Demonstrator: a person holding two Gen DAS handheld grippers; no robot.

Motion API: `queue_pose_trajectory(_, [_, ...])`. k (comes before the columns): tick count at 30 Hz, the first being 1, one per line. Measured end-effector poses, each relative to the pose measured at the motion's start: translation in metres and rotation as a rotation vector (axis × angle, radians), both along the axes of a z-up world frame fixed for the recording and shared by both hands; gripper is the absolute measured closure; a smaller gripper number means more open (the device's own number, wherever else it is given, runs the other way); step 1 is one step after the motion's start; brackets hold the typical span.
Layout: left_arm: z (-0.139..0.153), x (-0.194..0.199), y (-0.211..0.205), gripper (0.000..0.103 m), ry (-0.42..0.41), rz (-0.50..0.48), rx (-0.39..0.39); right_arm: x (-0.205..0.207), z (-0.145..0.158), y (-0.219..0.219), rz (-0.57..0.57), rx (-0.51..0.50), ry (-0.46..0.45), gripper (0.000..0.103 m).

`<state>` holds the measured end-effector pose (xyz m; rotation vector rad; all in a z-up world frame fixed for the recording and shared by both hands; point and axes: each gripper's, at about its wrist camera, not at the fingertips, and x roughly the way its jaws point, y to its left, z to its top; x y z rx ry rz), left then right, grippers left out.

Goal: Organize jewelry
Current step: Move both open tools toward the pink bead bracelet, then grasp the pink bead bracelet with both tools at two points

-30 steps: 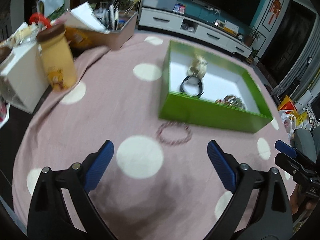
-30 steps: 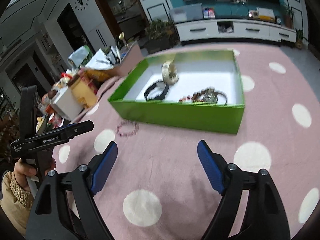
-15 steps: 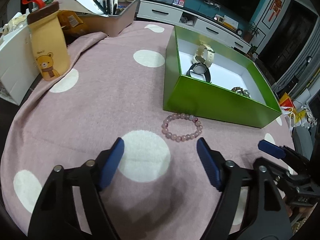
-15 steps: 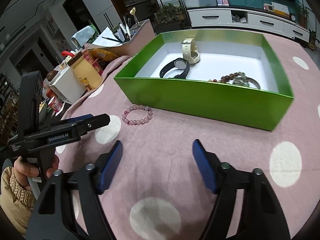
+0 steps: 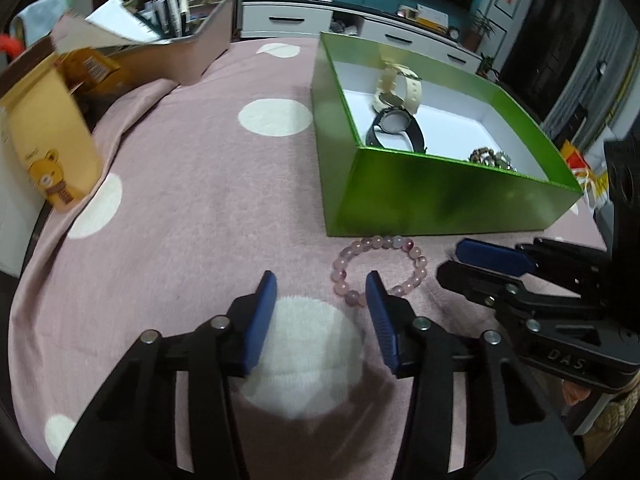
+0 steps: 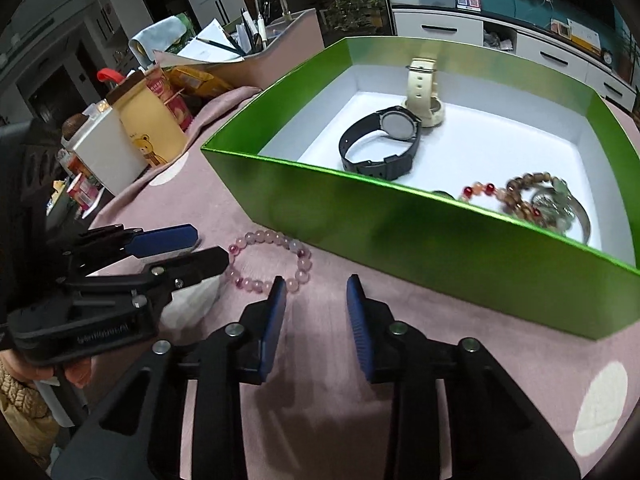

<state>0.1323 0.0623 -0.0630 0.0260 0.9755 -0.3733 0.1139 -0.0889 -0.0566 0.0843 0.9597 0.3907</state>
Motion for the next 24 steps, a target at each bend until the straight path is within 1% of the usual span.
queue_pose_trajectory(4, [-0.003,0.003,-0.008,0.071,-0.01,-0.04,0.023,0.007,-0.004,0.01,0.018,-0.028,-0.007,0.075])
queue_pose_trajectory(5, [-0.004,0.003,-0.009,0.075,-0.01,-0.048,0.028,0.008,-0.004,0.012,0.022,-0.033,-0.015,0.076])
queue_pose_trajectory(10, [-0.006,0.0,-0.014,0.079,-0.032,-0.091,0.045,0.012,-0.004,0.021,0.051,-0.061,-0.027,0.083])
queue_pose_trajectory(12, [-0.006,-0.001,-0.015,0.084,-0.036,-0.097,0.055,0.012,-0.005,0.025,0.066,-0.074,-0.033,0.089])
queue_pose_trajectory(13, [-0.006,-0.001,-0.015,0.086,-0.036,-0.097,0.055,0.011,-0.005,0.029,0.077,-0.101,-0.043,0.09])
queue_pose_trajectory(15, [-0.006,-0.001,-0.013,0.093,-0.031,-0.099,0.042,0.009,-0.005,0.035,0.092,-0.137,-0.056,0.093])
queue_pose_trajectory(17, [-0.006,-0.002,-0.012,0.094,-0.031,-0.096,0.032,0.007,-0.005,0.036,0.102,-0.142,-0.065,0.094])
queue_pose_trajectory(18, [-0.006,-0.003,-0.011,0.095,-0.029,-0.09,0.024,0.007,-0.005,0.035,0.098,-0.144,-0.068,0.096])
queue_pose_trajectory(24, [-0.003,-0.008,-0.01,0.096,-0.018,-0.075,-0.014,-0.001,0.002,0.028,0.075,-0.123,-0.092,0.096])
